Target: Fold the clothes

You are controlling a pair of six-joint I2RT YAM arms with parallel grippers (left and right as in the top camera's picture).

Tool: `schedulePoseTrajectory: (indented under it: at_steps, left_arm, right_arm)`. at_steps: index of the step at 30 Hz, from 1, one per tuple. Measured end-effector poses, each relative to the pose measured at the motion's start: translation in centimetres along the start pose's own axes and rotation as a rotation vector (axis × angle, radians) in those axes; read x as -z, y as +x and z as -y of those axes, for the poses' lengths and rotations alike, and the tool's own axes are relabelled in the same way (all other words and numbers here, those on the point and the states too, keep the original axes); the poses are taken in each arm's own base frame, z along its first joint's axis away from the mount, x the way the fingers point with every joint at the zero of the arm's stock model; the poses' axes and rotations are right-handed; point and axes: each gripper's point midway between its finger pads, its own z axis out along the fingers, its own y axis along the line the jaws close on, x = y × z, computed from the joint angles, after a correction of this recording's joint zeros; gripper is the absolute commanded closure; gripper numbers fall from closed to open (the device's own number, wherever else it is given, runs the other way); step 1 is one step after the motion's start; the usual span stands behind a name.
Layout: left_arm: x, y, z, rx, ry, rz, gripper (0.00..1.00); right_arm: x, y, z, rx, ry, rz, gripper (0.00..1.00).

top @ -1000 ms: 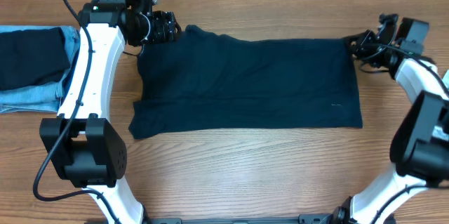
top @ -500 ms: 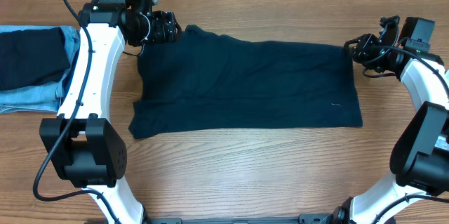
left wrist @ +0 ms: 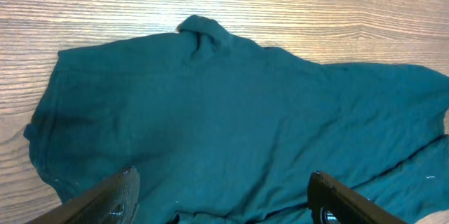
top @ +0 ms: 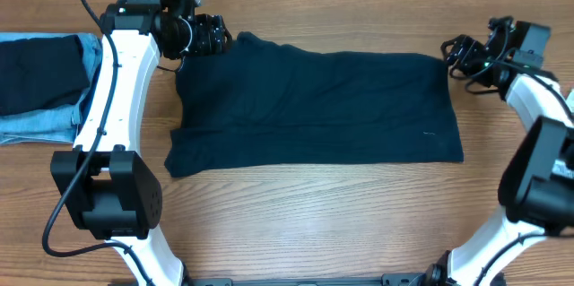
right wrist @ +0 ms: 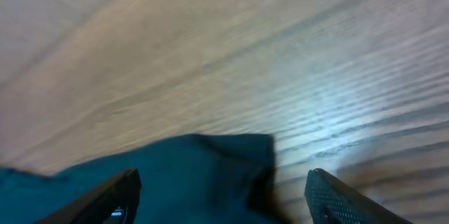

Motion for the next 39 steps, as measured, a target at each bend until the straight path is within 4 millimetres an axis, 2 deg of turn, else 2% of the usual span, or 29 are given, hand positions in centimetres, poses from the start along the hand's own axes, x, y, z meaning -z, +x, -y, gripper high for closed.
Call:
schedulePoseTrajectory:
  at_steps: [3,5,12,17,21,26,30,35,39]
  left_arm:
    - [0.0,0.0,0.0,0.000,0.000,0.000,0.20]
    - [0.0,0.0,0.0,0.000,0.000,0.000,0.21]
    - [0.0,0.0,0.0,-0.003,0.000,-0.001,0.21]
    - [0.0,0.1,0.0,-0.002,-0.001,-0.005,0.21]
    - [0.0,0.2,0.0,-0.001,-0.001,-0.007,0.21]
    - [0.0,0.2,0.0,-0.001,-0.001,-0.007,0.21]
    - [0.0,0.3,0.0,-0.001,-0.002,-0.013,0.21]
    - [0.0,0.7,-0.1,-0.024,-0.004,-0.029,0.20]
    - [0.0,0.8,-0.2,-0.033,-0.007,-0.031,0.20]
  right_arm:
    - [-2.2,1.6,1.6,-0.018,0.013,-0.035,0.21]
    - [-3.0,1.9,2.0,-0.020,0.013,-0.039,0.22]
    - [-3.4,1.4,1.6,-0.020,-0.010,-0.014,0.24]
    - [-4.3,1.9,0.5,-0.002,-0.027,-0.023,0.31]
    - [-5.1,2.4,-0.9,0.024,-0.046,-0.028,0.42]
    - [-5.3,2.4,-1.8,0.042,-0.062,-0.023,0.73]
    - [-5.3,2.2,-1.7,0.041,-0.061,-0.016,0.86]
    - [-5.1,2.6,-1.6,0.022,-0.084,-0.040,0.89]
    - [-3.9,2.6,-1.9,0.003,-0.106,-0.060,0.91]
